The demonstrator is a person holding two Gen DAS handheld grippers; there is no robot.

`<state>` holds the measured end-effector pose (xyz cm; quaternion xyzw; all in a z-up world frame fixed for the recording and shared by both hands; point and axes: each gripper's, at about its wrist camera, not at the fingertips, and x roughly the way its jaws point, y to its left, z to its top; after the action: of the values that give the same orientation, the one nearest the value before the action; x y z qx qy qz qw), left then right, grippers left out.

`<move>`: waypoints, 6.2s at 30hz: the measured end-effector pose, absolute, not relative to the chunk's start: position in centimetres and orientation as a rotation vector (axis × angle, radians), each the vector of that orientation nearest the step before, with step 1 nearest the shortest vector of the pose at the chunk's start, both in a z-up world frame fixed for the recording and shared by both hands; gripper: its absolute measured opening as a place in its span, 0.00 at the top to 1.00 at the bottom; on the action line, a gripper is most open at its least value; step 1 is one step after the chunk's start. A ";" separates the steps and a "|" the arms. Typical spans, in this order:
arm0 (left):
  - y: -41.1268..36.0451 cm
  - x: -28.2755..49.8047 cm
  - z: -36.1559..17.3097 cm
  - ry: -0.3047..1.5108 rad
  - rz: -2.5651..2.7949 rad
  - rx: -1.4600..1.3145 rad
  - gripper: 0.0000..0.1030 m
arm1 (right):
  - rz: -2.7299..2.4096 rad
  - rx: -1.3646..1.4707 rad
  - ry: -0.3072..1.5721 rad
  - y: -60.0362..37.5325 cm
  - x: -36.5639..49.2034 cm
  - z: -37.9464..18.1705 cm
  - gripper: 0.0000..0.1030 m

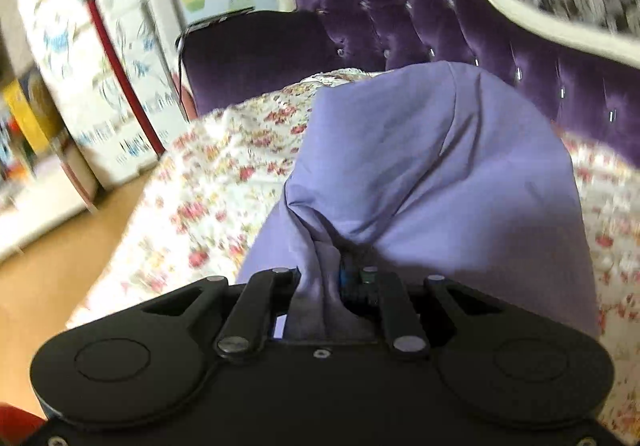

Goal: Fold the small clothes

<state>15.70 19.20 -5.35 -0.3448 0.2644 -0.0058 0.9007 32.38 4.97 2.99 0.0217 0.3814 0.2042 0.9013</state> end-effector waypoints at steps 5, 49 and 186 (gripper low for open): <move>20.5 17.3 -0.6 0.426 0.021 -0.535 0.94 | 0.372 -0.140 0.661 8.0 29.8 1.0 0.77; 12.2 37.5 -2.3 0.782 -0.089 0.229 0.88 | 0.323 0.195 0.523 -8.3 26.1 2.4 0.82; 11.8 15.4 -3.9 0.728 -0.190 -0.182 0.00 | 0.308 -0.168 0.618 -7.7 28.1 0.2 0.88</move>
<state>15.44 11.81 -3.88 -0.0887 0.3550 -0.0928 0.9260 28.15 -7.74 0.24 -0.0821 0.3025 0.1505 0.9376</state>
